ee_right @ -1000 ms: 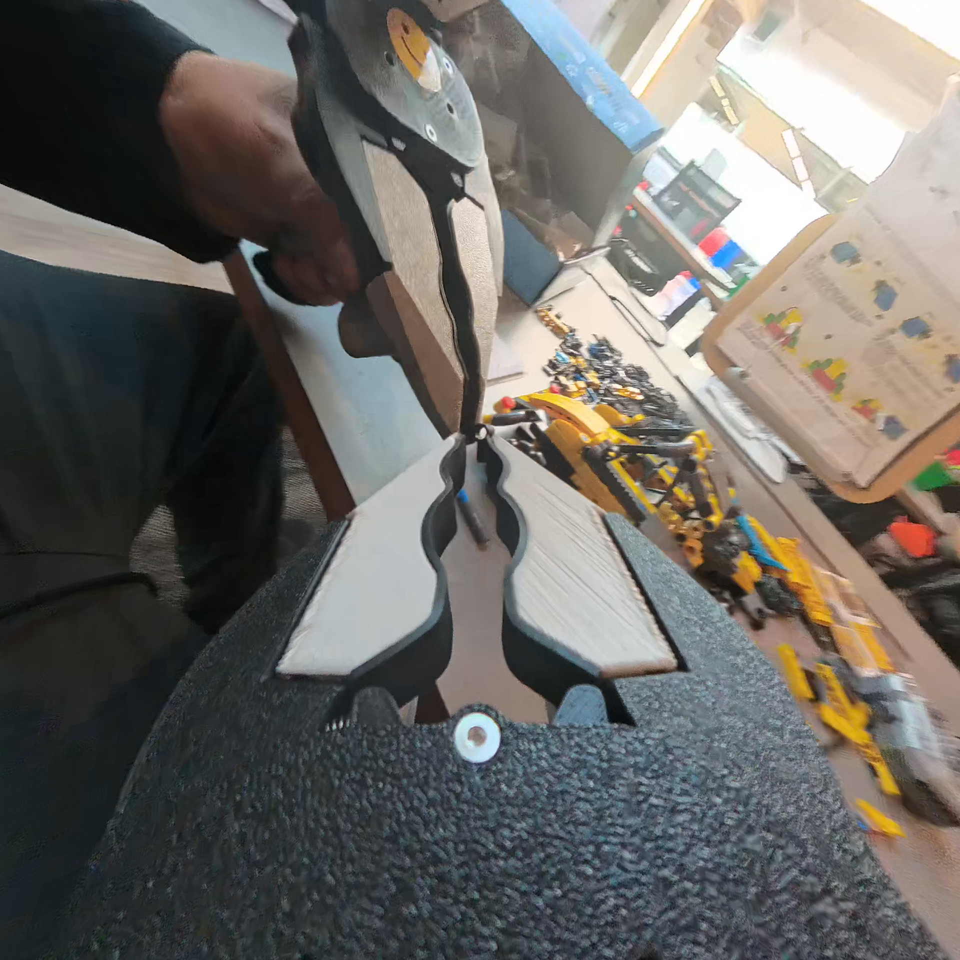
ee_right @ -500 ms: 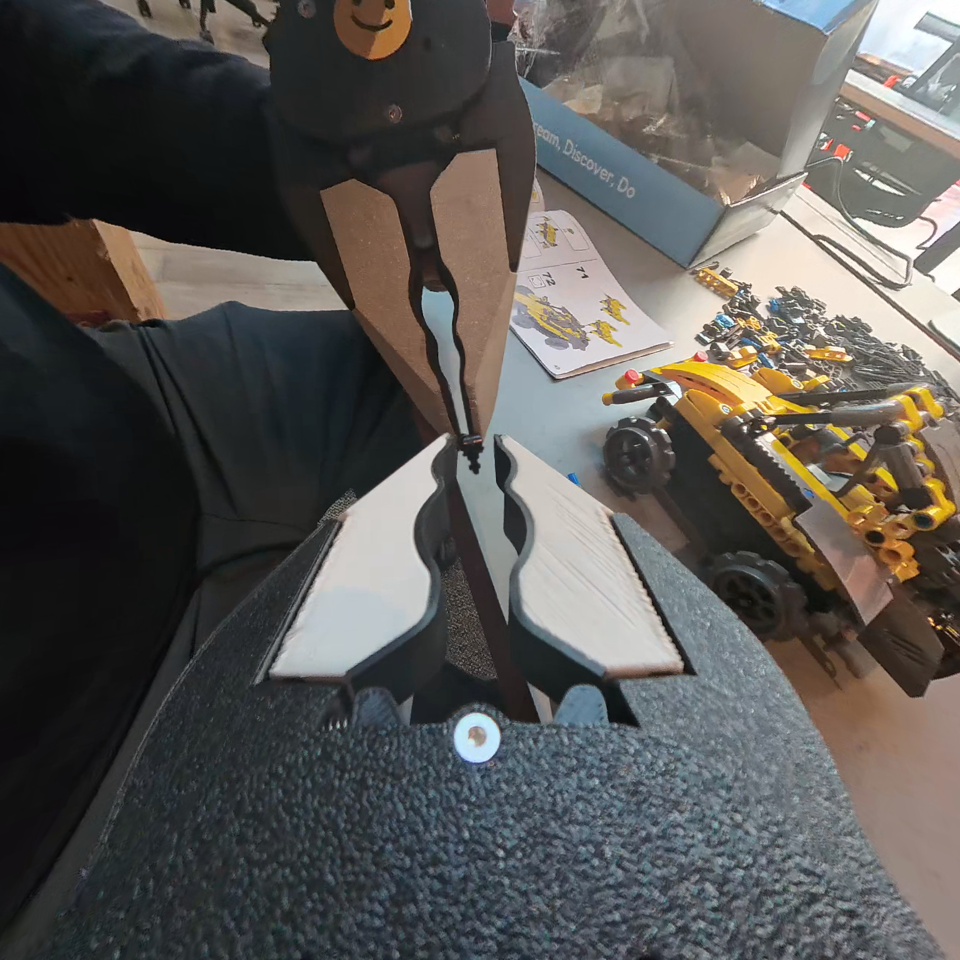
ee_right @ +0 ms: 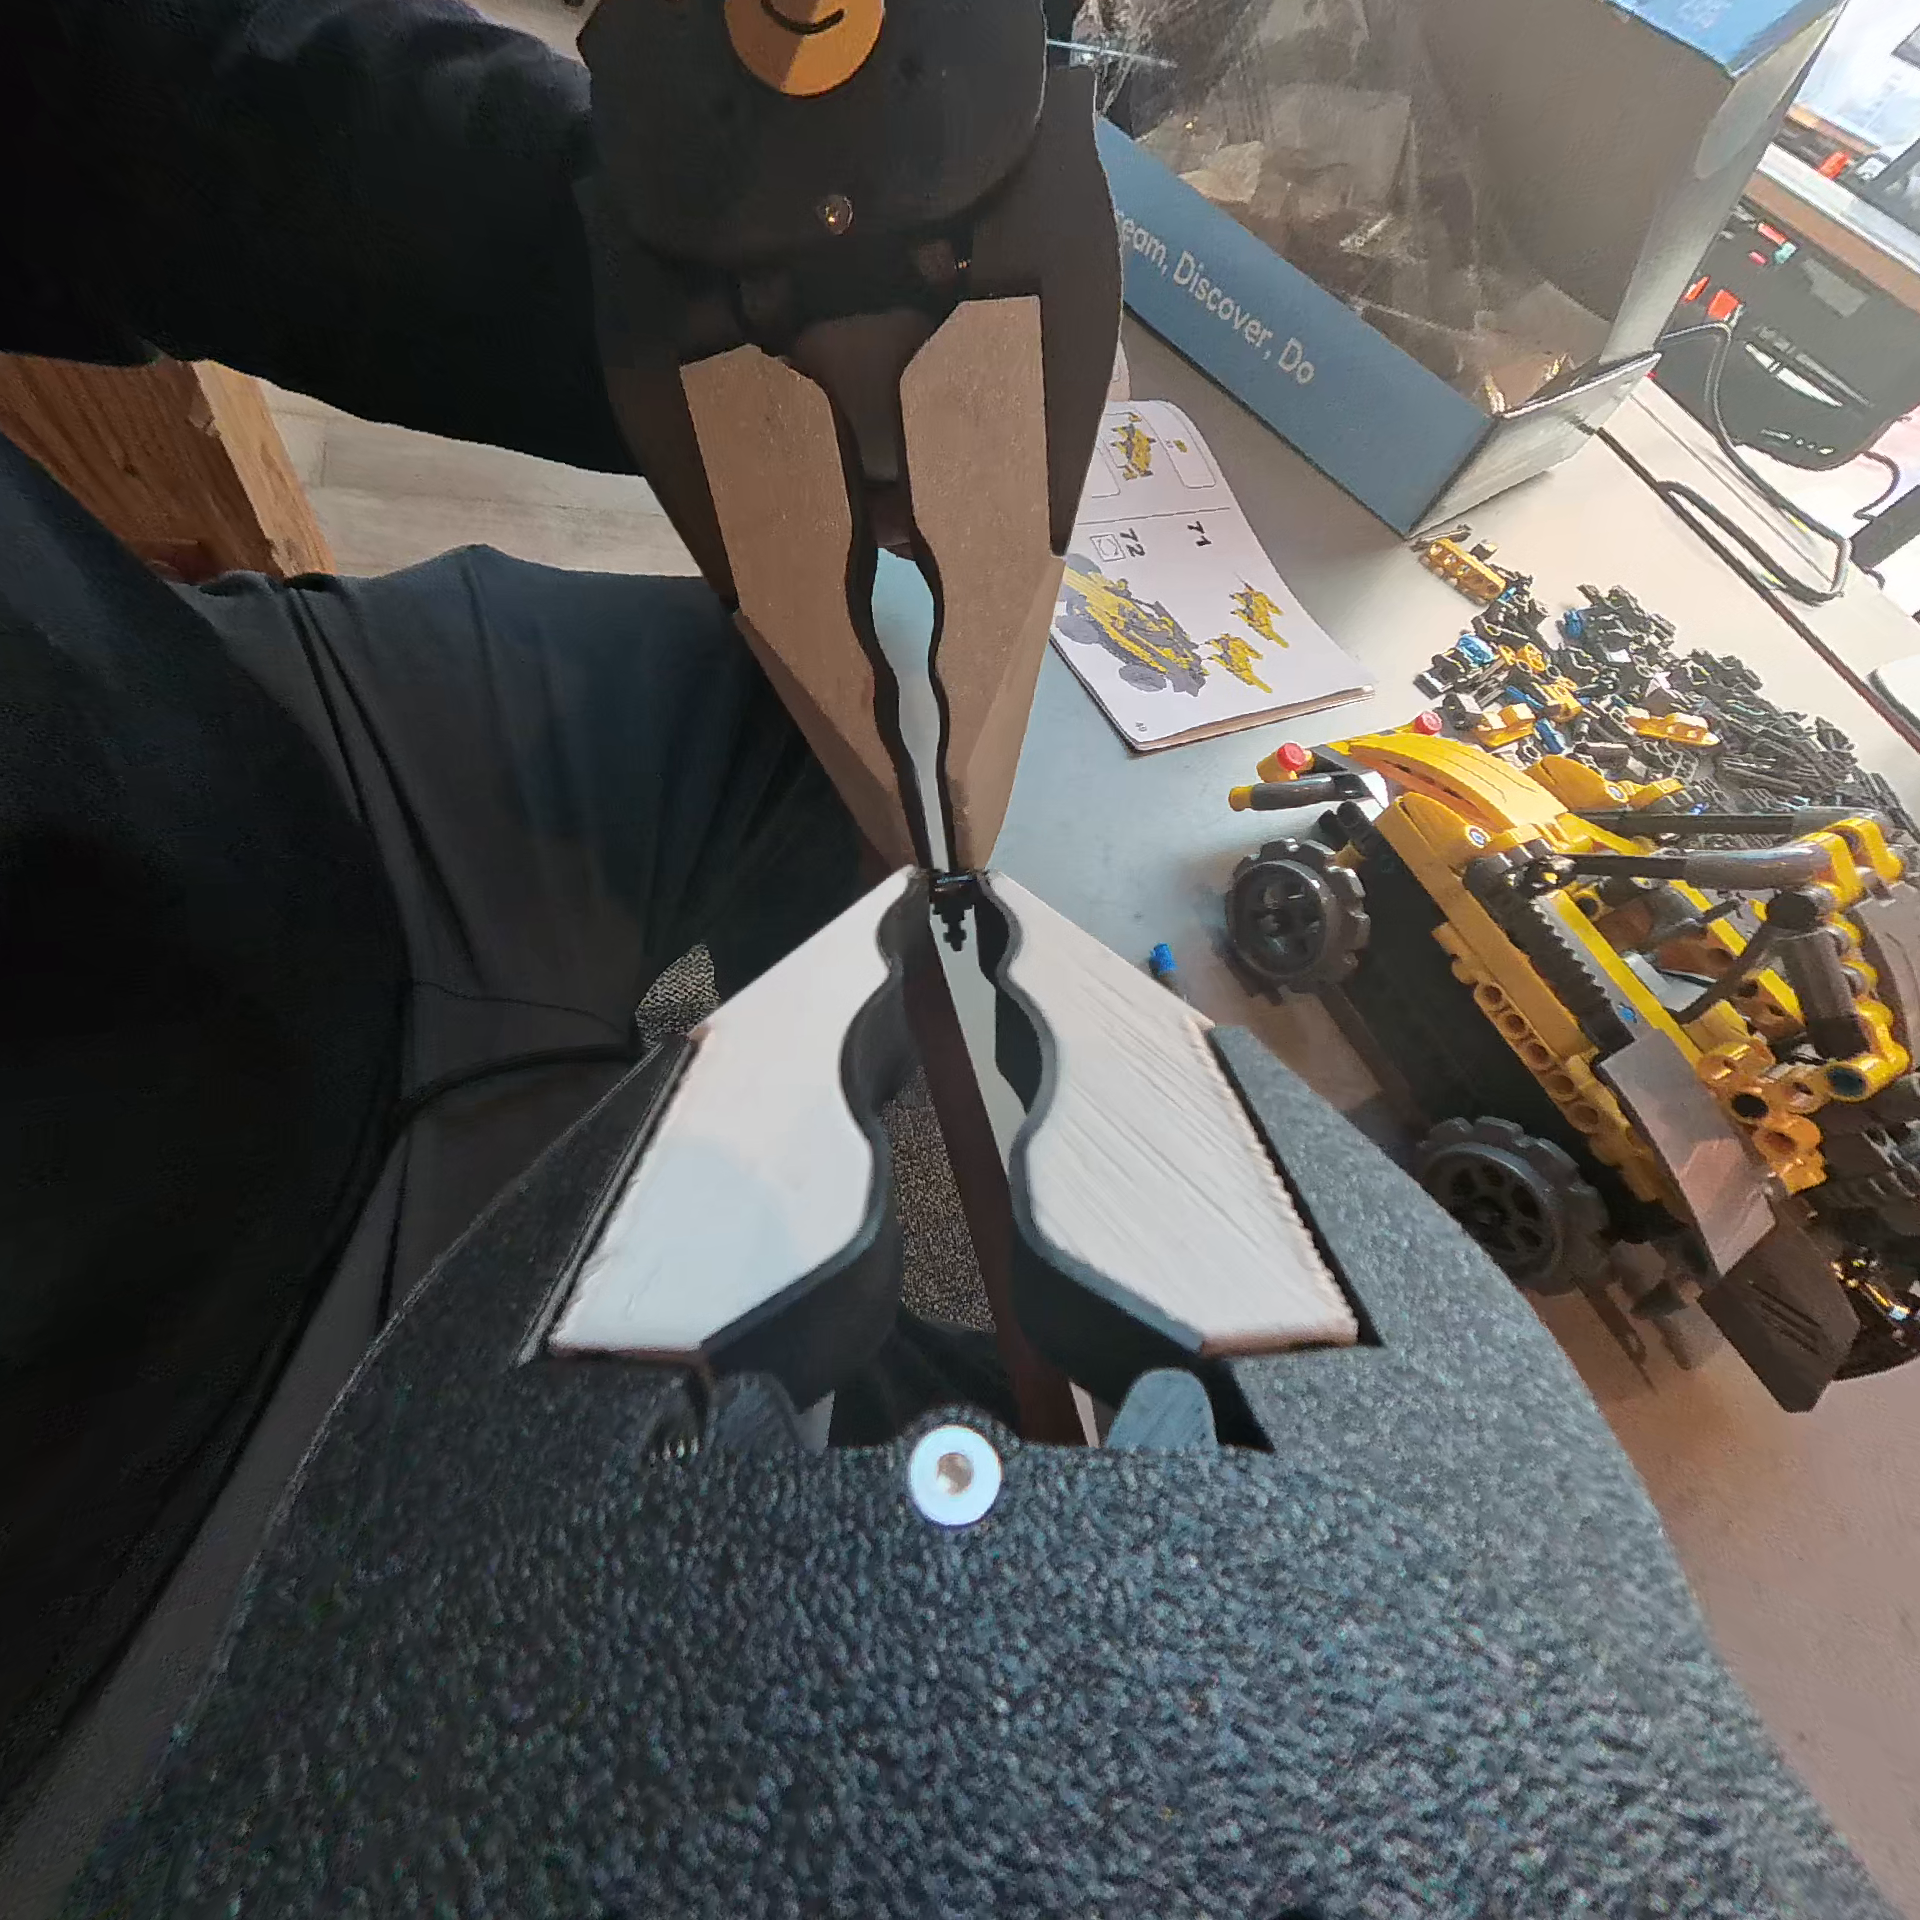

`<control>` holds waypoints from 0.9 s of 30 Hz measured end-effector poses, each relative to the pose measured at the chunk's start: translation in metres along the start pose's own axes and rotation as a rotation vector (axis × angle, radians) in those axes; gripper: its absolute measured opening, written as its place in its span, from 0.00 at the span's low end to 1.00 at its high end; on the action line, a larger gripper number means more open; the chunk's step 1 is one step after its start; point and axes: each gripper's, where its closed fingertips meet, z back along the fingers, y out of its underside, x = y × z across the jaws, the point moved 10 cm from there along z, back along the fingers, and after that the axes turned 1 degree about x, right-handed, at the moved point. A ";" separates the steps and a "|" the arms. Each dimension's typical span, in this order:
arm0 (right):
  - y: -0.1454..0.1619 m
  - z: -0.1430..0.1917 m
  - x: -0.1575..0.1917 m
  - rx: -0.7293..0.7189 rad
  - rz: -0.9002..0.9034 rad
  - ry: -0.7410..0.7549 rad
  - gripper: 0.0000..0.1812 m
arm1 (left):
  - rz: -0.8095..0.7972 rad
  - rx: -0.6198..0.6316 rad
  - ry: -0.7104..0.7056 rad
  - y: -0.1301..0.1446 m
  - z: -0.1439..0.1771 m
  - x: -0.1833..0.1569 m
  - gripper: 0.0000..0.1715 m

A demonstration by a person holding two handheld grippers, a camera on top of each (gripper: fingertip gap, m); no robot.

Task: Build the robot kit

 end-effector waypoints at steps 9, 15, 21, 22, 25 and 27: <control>0.003 -0.006 -0.005 0.017 -0.019 0.049 0.02 | 0.046 0.000 -0.027 0.007 -0.005 0.005 0.00; 0.005 -0.007 -0.015 -0.034 -0.118 0.051 0.03 | 0.138 0.007 -0.013 0.019 -0.005 0.015 0.02; 0.019 0.007 -0.042 -0.140 -0.348 0.140 0.02 | 0.167 0.039 -0.005 0.024 -0.008 0.018 0.03; 0.022 0.008 -0.046 -0.166 -0.400 0.133 0.02 | 0.173 0.040 -0.007 0.025 -0.008 0.019 0.03; 0.033 0.012 -0.059 -0.207 -0.551 0.105 0.02 | 0.216 0.025 0.000 0.026 -0.007 0.024 0.04; 0.038 0.016 -0.065 -0.232 -0.628 0.081 0.02 | 0.245 0.009 0.004 0.027 -0.006 0.027 0.05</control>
